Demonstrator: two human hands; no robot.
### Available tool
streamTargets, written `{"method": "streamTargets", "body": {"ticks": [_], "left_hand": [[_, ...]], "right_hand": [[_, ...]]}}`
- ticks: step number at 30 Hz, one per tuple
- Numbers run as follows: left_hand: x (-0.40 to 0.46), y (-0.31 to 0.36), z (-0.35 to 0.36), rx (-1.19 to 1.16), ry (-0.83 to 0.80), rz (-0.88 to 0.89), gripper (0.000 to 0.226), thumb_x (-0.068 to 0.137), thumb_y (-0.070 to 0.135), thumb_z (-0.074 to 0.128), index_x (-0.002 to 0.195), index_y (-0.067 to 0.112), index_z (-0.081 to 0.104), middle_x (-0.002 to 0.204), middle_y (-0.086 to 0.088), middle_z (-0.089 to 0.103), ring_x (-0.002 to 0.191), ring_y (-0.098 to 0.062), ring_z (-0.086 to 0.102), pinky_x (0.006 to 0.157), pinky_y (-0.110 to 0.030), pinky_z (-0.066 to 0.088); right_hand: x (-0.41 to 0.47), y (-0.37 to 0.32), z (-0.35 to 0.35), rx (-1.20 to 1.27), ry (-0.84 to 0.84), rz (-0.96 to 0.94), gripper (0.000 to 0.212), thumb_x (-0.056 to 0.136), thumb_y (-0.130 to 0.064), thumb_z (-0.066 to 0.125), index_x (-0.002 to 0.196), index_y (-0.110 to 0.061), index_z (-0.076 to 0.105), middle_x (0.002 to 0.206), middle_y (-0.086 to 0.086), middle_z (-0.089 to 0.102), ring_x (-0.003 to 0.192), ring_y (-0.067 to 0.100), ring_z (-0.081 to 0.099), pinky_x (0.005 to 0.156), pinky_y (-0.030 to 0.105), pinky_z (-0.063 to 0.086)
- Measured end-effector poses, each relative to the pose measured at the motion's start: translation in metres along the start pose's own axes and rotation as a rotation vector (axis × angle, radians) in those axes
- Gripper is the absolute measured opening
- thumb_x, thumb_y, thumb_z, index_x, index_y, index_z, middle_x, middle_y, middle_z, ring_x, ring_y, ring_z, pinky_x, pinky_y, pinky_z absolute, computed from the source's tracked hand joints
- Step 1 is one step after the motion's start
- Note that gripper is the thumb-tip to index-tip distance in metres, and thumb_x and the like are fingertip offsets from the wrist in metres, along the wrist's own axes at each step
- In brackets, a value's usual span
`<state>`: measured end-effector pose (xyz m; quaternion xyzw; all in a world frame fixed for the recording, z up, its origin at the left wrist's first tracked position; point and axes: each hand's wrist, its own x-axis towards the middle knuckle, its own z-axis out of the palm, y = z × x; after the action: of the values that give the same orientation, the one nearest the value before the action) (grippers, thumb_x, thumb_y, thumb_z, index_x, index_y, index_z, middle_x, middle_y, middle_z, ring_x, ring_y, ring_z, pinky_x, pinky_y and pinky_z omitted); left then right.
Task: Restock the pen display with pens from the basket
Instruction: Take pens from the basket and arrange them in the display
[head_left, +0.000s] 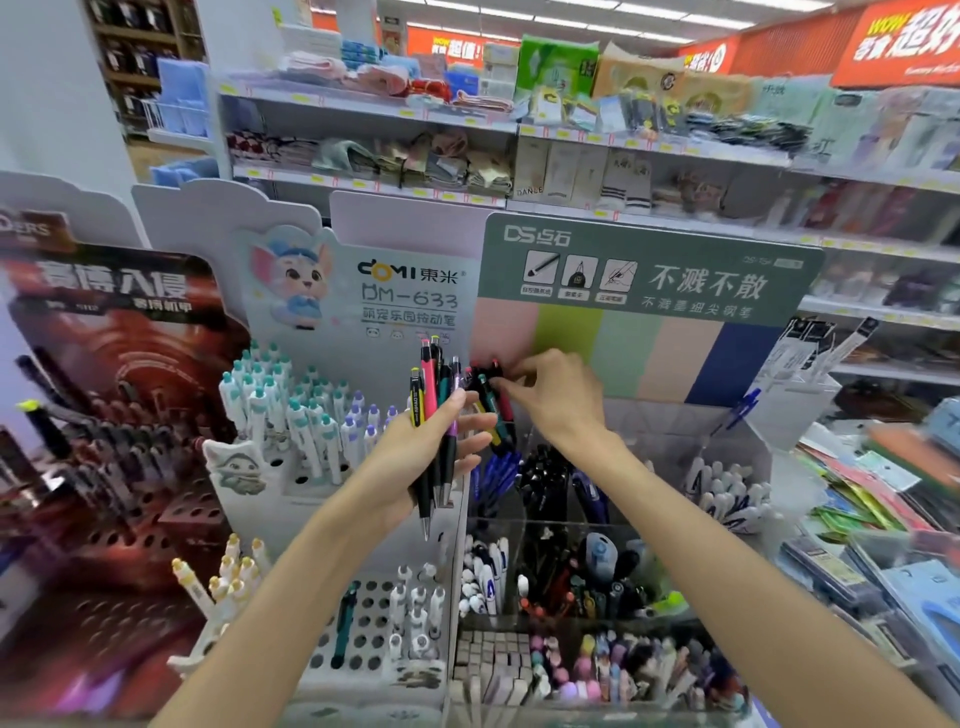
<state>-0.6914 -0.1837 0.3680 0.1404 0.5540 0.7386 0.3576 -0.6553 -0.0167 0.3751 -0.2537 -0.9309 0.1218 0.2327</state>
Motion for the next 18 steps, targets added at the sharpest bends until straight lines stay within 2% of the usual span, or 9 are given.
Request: {"method": "streamTargets", "body": {"ticks": [2,4,6,8,9,13,16,18], "left_hand": [[-0.002,-0.001,0.001,0.038,-0.005,-0.011,0.029,0.094,0.034,0.055,0.102,0.008,0.065,0.079,0.001,0.075,0.059,-0.005,0.065,0.053,-0.018,0.053],[-0.003,-0.002,0.005,0.092,-0.024,-0.004,0.030,0.093,0.035,0.055,0.099,0.007,0.066,0.076,0.003,0.075,0.058,-0.003,0.065,0.052,-0.017,0.052],[-0.002,-0.003,0.011,0.119,-0.047,0.008,0.027,0.094,0.035,0.055,0.102,0.010,0.064,0.077,0.005,0.075,0.058,-0.003,0.066,0.049,-0.016,0.051],[-0.001,-0.003,0.019,0.125,-0.068,0.016,0.026,0.094,0.034,0.055,0.105,0.012,0.064,0.076,0.006,0.074,0.058,-0.004,0.066,0.047,-0.016,0.049],[0.000,-0.004,0.023,0.123,-0.075,0.022,0.027,0.094,0.034,0.054,0.106,0.012,0.064,0.076,0.005,0.074,0.059,-0.005,0.066,0.047,-0.017,0.049],[0.004,-0.009,0.034,0.044,-0.104,0.036,0.023,0.097,0.030,0.051,0.102,0.014,0.067,0.089,-0.001,0.076,0.078,-0.015,0.073,0.061,-0.022,0.058],[0.008,-0.008,0.028,-0.014,0.003,0.054,0.022,0.096,0.027,0.053,0.103,0.011,0.066,0.092,-0.002,0.076,0.085,-0.019,0.073,0.064,-0.024,0.059],[0.008,-0.007,0.019,0.019,0.046,0.079,0.020,0.096,0.027,0.053,0.103,0.012,0.065,0.091,0.000,0.076,0.084,-0.017,0.073,0.062,-0.024,0.058]], "right_hand": [[-0.003,0.000,-0.008,0.135,0.023,0.052,0.038,0.084,-0.055,0.062,0.096,-0.022,0.075,0.086,-0.006,0.073,0.080,0.014,0.065,0.068,0.028,0.049],[-0.007,-0.004,-0.022,0.397,0.007,0.123,0.038,0.086,-0.055,0.058,0.090,-0.022,0.075,0.070,-0.007,0.068,0.062,0.005,0.060,0.063,0.025,0.044],[-0.013,-0.009,-0.042,0.620,-0.206,0.206,0.035,0.088,-0.054,0.055,0.087,-0.023,0.073,0.068,-0.007,0.064,0.045,-0.002,0.047,0.054,0.019,0.037],[-0.022,-0.012,-0.055,0.678,-0.447,0.238,0.032,0.087,-0.050,0.059,0.092,-0.021,0.072,0.074,-0.006,0.062,0.045,0.000,0.039,0.046,0.013,0.034],[-0.026,-0.012,-0.057,0.683,-0.493,0.226,0.032,0.087,-0.046,0.062,0.096,-0.017,0.072,0.072,-0.006,0.060,0.047,0.000,0.039,0.045,0.012,0.034],[-0.031,-0.003,-0.057,0.859,-0.332,0.262,0.025,0.091,-0.026,0.063,0.102,-0.006,0.071,0.070,-0.003,0.061,0.050,-0.002,0.050,0.049,0.011,0.041],[-0.024,0.010,-0.064,1.083,-0.081,0.346,0.020,0.094,-0.016,0.058,0.105,-0.002,0.068,0.080,0.000,0.067,0.066,0.004,0.061,0.056,0.011,0.049],[-0.021,0.017,-0.067,1.082,0.116,0.315,0.014,0.094,-0.013,0.056,0.096,-0.007,0.069,0.079,0.001,0.068,0.067,0.005,0.063,0.063,0.013,0.052]]}}
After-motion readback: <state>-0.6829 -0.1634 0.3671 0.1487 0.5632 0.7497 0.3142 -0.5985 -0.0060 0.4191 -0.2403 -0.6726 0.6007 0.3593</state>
